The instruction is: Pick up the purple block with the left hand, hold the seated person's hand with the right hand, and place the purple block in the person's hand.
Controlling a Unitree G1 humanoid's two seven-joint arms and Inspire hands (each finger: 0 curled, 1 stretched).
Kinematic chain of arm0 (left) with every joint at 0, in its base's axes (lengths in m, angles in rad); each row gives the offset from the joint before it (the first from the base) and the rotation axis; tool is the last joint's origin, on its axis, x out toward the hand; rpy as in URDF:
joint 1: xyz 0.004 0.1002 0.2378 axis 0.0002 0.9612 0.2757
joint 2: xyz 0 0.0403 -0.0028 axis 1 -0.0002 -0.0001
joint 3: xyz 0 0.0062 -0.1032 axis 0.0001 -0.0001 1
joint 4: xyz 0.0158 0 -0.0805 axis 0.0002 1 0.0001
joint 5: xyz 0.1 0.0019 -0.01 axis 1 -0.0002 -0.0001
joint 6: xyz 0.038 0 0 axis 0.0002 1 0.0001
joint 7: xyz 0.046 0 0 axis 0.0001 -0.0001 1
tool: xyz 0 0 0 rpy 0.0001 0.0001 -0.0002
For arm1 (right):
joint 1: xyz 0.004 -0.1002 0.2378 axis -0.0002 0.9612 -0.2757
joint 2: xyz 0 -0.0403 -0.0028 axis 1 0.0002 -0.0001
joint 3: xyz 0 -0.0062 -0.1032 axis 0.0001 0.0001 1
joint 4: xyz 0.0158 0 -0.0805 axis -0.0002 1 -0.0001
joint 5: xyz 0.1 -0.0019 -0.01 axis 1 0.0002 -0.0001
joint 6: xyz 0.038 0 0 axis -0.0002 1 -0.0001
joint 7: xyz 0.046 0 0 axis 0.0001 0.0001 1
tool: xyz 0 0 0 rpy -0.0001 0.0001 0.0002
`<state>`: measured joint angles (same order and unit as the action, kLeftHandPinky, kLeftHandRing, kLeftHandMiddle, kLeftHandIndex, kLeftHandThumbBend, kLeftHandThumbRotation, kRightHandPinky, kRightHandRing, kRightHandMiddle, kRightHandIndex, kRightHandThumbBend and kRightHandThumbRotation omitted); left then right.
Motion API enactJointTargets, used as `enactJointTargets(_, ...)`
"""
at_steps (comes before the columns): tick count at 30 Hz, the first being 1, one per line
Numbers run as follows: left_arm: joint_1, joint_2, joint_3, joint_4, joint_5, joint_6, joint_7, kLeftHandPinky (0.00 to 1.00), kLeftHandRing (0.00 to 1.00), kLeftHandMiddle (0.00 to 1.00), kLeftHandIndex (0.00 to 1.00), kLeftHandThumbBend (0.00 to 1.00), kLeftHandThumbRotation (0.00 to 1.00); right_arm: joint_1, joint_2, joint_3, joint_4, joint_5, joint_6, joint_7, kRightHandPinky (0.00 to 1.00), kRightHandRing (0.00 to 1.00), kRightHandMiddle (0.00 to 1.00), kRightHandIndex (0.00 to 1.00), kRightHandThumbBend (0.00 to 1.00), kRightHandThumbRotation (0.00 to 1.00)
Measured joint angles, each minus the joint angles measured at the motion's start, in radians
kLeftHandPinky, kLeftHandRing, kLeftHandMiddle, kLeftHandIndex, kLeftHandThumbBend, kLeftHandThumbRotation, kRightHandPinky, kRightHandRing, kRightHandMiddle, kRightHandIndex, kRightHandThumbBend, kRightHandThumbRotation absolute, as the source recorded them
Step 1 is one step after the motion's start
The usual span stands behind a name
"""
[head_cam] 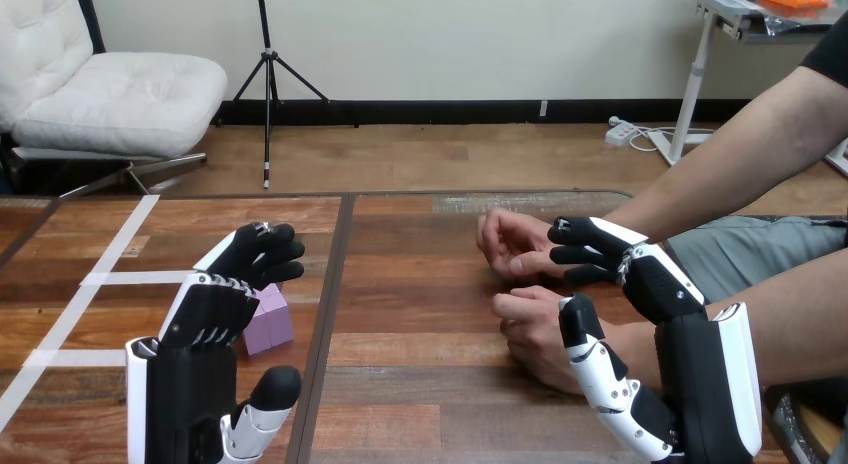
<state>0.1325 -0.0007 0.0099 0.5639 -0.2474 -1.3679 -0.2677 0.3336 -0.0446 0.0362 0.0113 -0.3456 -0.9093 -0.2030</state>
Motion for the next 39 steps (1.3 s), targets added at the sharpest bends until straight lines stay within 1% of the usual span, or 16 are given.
enactJointTargets(12,0.000,0.000,-0.002,0.000,-0.001,0.000,-0.001,0.69,0.74,0.78,0.78,0.75,0.64,0.000,0.000,0.000,0.000,-0.001,0.000,-0.001,0.60,0.68,0.73,0.73,0.31,0.52)
enactJointTargets(26,0.000,0.000,0.001,0.000,0.005,0.000,0.002,0.69,0.74,0.77,0.77,0.77,0.65,0.000,0.000,0.000,0.000,-0.006,0.000,-0.002,0.60,0.68,0.73,0.73,0.31,0.53)
enactJointTargets(39,0.000,0.000,-0.002,0.000,0.002,0.000,0.002,0.69,0.74,0.78,0.78,0.75,0.64,0.000,0.000,0.003,0.000,0.010,0.000,0.000,0.59,0.68,0.73,0.73,0.31,0.53)
